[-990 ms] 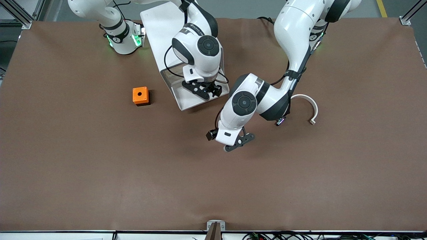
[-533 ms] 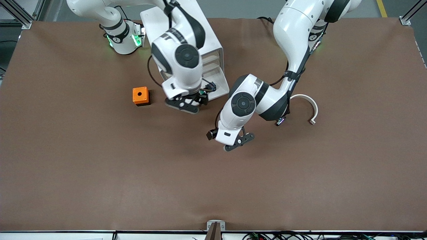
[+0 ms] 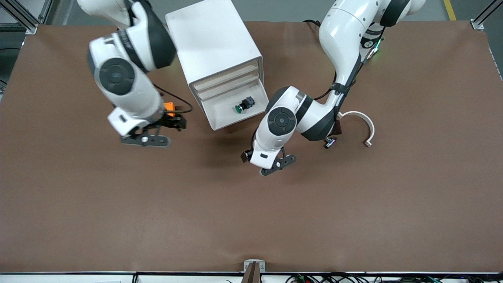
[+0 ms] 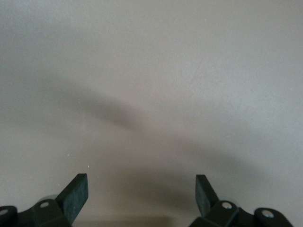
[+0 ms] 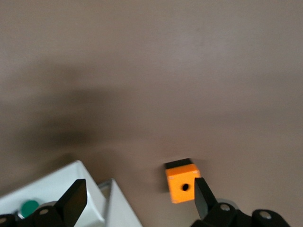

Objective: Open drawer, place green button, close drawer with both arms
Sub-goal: 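Withdraw the right gripper to rest while the left gripper moves to the drawer front, then push the drawer into the white cabinet with the left gripper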

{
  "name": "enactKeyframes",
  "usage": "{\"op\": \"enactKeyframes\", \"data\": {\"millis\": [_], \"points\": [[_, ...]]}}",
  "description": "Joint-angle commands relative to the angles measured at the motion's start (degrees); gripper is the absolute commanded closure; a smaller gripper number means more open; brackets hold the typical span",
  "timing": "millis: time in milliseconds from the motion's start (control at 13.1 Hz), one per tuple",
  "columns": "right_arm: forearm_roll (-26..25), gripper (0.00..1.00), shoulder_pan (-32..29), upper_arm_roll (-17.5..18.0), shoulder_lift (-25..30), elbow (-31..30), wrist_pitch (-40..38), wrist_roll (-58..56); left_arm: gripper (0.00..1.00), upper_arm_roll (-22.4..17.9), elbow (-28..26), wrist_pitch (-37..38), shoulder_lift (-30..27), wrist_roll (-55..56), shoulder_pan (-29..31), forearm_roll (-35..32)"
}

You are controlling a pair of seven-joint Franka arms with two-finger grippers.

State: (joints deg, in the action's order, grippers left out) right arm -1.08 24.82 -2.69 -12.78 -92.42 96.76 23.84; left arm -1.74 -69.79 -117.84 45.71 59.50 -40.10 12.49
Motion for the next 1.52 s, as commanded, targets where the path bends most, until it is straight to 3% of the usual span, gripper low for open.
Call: {"op": "enactKeyframes", "data": {"millis": [0, 305, 610, 1448], "points": [[-0.2, 0.0, -6.3, 1.1, 4.0, -1.0, -3.5, -9.9, 0.0, -0.3, -0.3, -0.7, 0.3, 0.0, -0.9, -1.1], [-0.7, 0.0, -15.1, 1.2, 8.6, -0.9, -8.7, -23.3, 0.0, -0.3, -0.5, -0.7, 0.8, 0.0, -1.9, -1.1], [-0.9, 0.0, -22.6, 1.2, 9.1, 1.0, -12.0, -29.7, 0.0, -0.2, -1.2, -0.7, 0.8, -0.4, -2.8, -1.1], [-0.8, 0.0, -25.0, 1.2, 8.6, 0.8, -12.6, -29.6, 0.0, 0.3, -3.9, -1.1, 2.2, -5.4, -9.0, -4.7]]}}
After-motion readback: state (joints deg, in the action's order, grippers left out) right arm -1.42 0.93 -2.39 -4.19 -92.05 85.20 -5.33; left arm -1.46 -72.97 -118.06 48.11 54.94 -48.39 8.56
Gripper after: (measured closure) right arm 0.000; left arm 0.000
